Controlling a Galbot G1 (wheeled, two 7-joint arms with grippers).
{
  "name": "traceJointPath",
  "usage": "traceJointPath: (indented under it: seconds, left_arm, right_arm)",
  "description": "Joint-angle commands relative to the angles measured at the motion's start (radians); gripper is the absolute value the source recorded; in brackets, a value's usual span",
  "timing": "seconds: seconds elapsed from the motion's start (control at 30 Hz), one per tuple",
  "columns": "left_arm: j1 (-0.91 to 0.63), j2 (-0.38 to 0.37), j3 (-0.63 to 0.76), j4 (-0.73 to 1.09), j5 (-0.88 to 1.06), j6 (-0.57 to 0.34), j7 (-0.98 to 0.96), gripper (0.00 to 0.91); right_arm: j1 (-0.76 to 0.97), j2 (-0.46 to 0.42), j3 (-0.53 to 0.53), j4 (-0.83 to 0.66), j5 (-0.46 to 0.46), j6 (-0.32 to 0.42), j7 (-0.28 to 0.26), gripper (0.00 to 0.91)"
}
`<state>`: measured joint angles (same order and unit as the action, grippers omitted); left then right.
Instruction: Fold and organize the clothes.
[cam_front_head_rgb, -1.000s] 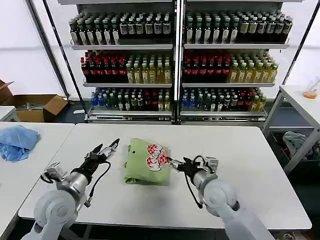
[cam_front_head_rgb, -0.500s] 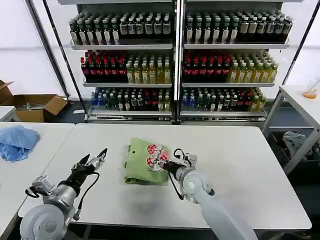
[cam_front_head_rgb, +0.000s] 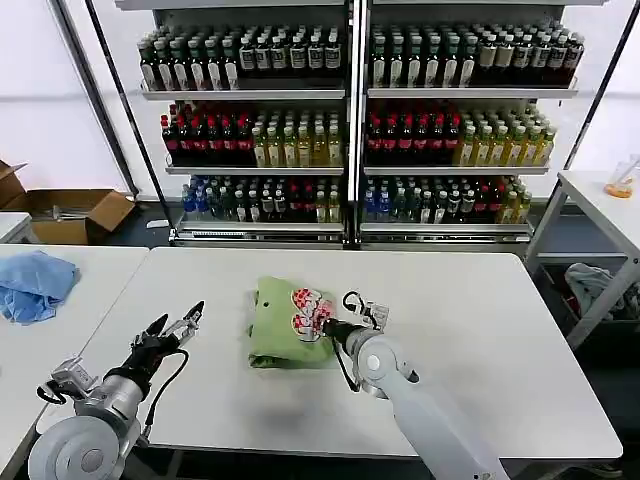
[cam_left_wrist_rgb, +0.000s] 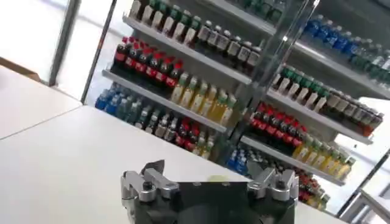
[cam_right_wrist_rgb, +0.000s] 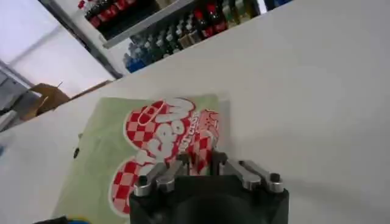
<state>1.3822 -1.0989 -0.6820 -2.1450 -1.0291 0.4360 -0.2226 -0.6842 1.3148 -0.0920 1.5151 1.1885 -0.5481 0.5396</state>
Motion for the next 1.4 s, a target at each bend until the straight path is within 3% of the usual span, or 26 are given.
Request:
traceJointPath:
  seconds: [0.03,0.37,0.53,0.63,0.93,1.03,1.37,1.4]
  left_arm:
    - [0.006,0.001,0.023,0.019,0.071,0.002,0.011,0.907]
    - [-0.034,-0.003,0.117,0.065,0.205,0.005,0.026,0.907]
    - [-0.049,-0.005,0.15,0.078,0.234,0.003,0.033,0.907]
    - [-0.056,-0.006,0.164,0.083,0.242,0.003,0.036,0.907]
    - [-0.068,-0.009,0.189,0.093,0.249,0.003,0.041,0.907]
    - [-0.073,-0.012,0.2,0.098,0.252,0.003,0.043,0.907]
    - [-0.09,-0.016,0.221,0.109,0.264,0.001,0.045,0.907]
    - [-0.091,-0.015,0.222,0.109,0.266,0.001,0.046,0.907]
  right_arm:
    - [0.006,-0.033,0.032,0.017,-0.024,0.014,-0.016,0.0]
    - [-0.008,-0.124,0.109,0.074,-0.101,-0.007,-0.077,0.0]
    - [-0.02,-0.17,0.139,0.13,-0.235,-0.027,-0.125,0.0]
    - [-0.025,-0.216,0.144,0.135,-0.371,-0.03,-0.163,0.0]
    - [-0.058,-0.299,0.235,0.131,-0.413,-0.031,-0.198,0.0]
    - [-0.064,-0.311,0.238,0.103,-0.495,-0.03,-0.231,0.0]
    - [-0.058,-0.294,0.228,0.027,-0.64,-0.03,-0.278,0.0]
    - [-0.058,-0.298,0.216,0.02,-0.656,-0.03,-0.282,0.161]
